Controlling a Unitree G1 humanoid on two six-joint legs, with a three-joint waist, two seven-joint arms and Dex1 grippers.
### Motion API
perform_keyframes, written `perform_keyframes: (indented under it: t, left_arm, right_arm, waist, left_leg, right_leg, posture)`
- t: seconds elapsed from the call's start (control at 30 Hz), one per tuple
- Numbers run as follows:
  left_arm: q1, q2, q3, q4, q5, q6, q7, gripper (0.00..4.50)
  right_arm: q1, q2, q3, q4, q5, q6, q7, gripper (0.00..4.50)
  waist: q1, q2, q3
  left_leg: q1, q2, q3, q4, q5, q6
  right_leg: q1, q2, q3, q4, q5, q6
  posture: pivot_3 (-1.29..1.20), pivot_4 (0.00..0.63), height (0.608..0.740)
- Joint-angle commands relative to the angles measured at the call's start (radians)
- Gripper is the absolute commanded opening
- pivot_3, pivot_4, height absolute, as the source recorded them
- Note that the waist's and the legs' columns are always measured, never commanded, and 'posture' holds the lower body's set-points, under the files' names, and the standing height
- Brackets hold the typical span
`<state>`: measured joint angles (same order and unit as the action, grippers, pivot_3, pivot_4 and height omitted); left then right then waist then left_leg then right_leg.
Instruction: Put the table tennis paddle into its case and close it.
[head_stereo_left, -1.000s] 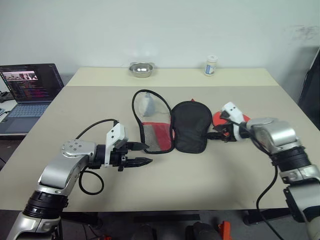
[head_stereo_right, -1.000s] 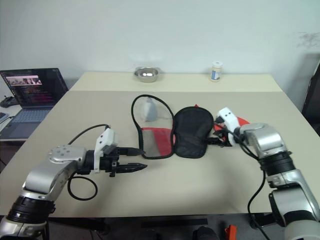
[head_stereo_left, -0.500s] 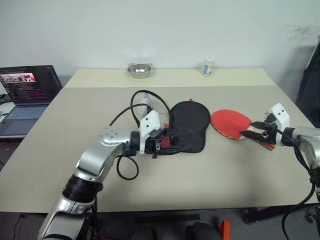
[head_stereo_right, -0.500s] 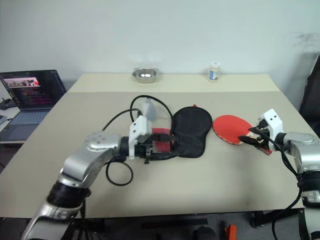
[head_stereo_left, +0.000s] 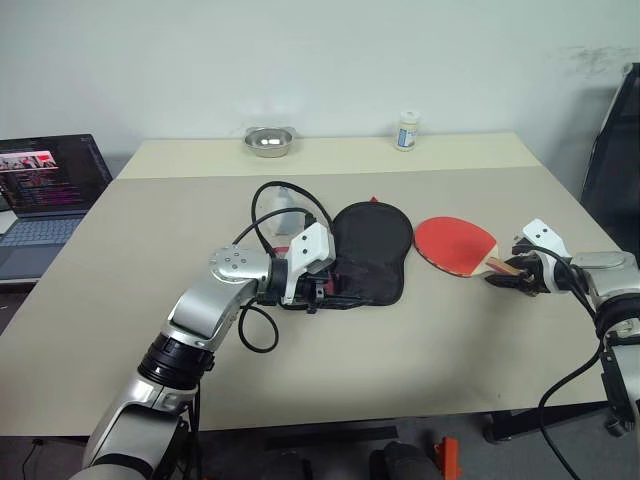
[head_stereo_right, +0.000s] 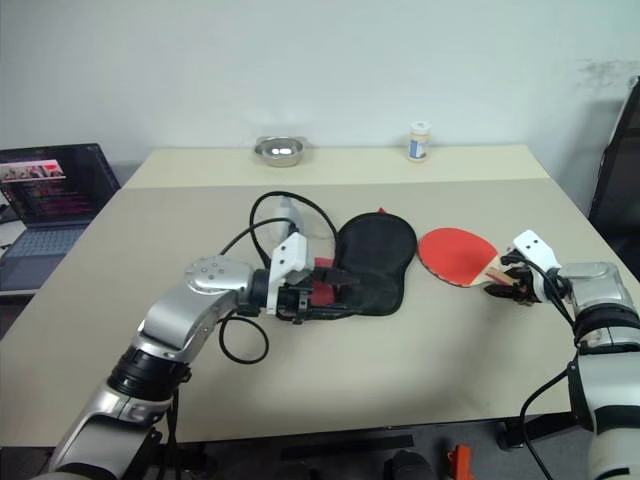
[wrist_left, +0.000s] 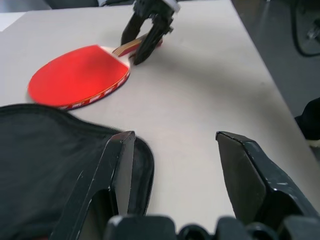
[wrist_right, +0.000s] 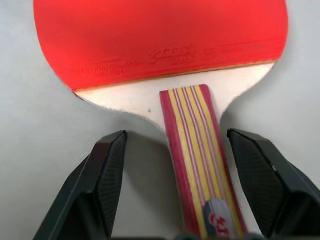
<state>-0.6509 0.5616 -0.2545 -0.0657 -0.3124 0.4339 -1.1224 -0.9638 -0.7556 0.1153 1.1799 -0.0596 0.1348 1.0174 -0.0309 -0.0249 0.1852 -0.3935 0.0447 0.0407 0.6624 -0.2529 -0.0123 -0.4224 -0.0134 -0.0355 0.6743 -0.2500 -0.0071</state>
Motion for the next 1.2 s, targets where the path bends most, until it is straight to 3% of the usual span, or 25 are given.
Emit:
perform_keyframes:
  t: [0.03, 0.2, 0.27, 0.47, 0.8, 1.03, 1.2]
  left_arm:
    - [0.005, 0.021, 0.041, -0.038, -0.005, -0.005, 0.006, 2.82]
    - [0.014, 0.031, 0.049, -0.043, -0.006, -0.002, 0.009, 2.82]
    - [0.016, 0.034, 0.051, -0.042, -0.005, -0.003, 0.009, 2.82]
    - [0.007, 0.036, 0.056, -0.018, 0.0, -0.014, 0.007, 2.82]
    - [0.03, 0.051, 0.08, -0.022, 0.002, -0.02, 0.023, 2.82]
    - [0.085, 0.09, 0.135, -0.051, -0.016, -0.005, 0.044, 2.82]
    - [0.114, 0.134, 0.18, -0.038, -0.012, -0.018, 0.043, 2.82]
  right_arm:
    - [-0.015, 0.034, -0.011, 0.039, -0.013, -0.004, -0.031, 3.45]
    - [-0.021, 0.058, -0.038, 0.061, -0.008, 0.021, -0.068, 3.28]
    - [-0.022, 0.063, -0.046, 0.064, -0.013, 0.024, -0.097, 2.91]
    - [-0.038, 0.071, -0.091, 0.071, 0.003, 0.072, -0.167, 1.18]
    - [-0.098, 0.013, -0.172, 0.02, 0.043, 0.117, -0.28, 1.08]
    - [0.073, 0.113, -0.266, -0.472, 0.148, 0.381, -0.4, 1.08]
    - [0.184, 0.36, -0.432, -0.99, 0.29, 0.786, -0.674, 1.07]
  waist:
    - [-0.002, 0.0, 0.0]
    - [-0.004, -0.001, 0.0]
    - [-0.005, -0.001, 0.0]
    - [-0.006, -0.001, 0.0]
    - [-0.002, -0.001, 0.0]
    - [-0.004, -0.001, 0.001]
    - [-0.003, -0.001, 0.001]
  left_leg:
    - [0.001, 0.0, 0.0, 0.0, 0.0, 0.0]
    - [0.008, 0.0, 0.003, 0.0, 0.0, 0.0]
    - [0.011, 0.0, 0.005, 0.0, 0.0, 0.0]
    - [0.015, 0.0, 0.006, 0.0, 0.0, -0.001]
    - [0.012, -0.003, 0.018, 0.001, 0.001, -0.001]
    - [0.002, 0.0, 0.02, -0.001, 0.0, -0.001]
    - [-0.007, 0.002, 0.019, -0.002, 0.002, -0.004]
  right_leg:
    - [0.001, 0.0, 0.0, 0.0, 0.0, 0.0]
    - [0.003, 0.0, 0.003, 0.004, 0.0, 0.0]
    - [0.005, 0.0, 0.005, 0.005, 0.001, -0.001]
    - [0.007, 0.0, 0.006, 0.006, 0.002, -0.001]
    - [0.003, -0.003, 0.021, 0.004, 0.006, 0.007]
    - [-0.006, -0.005, 0.023, -0.001, 0.006, 0.009]
    - [-0.019, -0.004, 0.023, 0.006, 0.005, 0.008]
  posture:
    - [0.0, 0.15, 0.74]
    - [0.0, 0.15, 0.74]
    - [0.0, 0.15, 0.74]
    - [0.0, 0.15, 0.74]
    - [0.0, 0.15, 0.74]
    - [0.0, 0.15, 0.74]
    - [0.0, 0.15, 0.74]
